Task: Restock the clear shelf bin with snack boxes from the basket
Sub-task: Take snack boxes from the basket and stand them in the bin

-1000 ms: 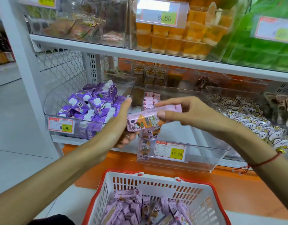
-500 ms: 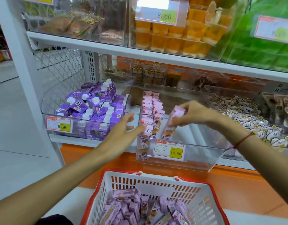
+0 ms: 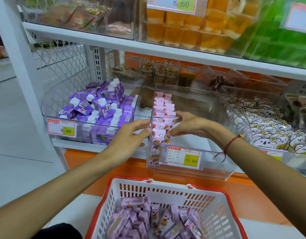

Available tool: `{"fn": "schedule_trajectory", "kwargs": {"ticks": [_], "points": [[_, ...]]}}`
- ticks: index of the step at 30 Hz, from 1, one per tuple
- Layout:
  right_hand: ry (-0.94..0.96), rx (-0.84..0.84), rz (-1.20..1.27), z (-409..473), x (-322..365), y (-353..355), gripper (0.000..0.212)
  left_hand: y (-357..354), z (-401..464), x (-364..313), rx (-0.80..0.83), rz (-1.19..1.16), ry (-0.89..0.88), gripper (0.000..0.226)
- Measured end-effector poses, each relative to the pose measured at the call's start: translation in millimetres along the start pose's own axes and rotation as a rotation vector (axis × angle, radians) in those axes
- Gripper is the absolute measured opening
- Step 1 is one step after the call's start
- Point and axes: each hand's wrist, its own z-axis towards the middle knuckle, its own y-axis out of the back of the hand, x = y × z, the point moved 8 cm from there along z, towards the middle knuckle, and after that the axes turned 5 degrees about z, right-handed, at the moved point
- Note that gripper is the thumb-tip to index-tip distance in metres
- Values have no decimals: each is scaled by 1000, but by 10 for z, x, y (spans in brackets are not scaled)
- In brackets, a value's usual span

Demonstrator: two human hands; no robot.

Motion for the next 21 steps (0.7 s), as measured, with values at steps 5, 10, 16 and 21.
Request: {"fn": "schedule_trajectory", "kwargs": {"ticks": [5, 10, 16, 21], "points": [[-1, 113, -64, -36, 23, -38, 58, -1, 19, 17, -5, -19, 33, 21], [37, 8, -14, -119, -36, 81, 77, 0, 14, 38, 3, 5, 49, 31], [43, -157, -50, -130, -31, 90, 61, 8, 42, 45, -28, -20, 62, 23], [17, -80, -18, -162, -6, 66, 60, 5, 30, 36, -38, -23, 82, 25]]}}
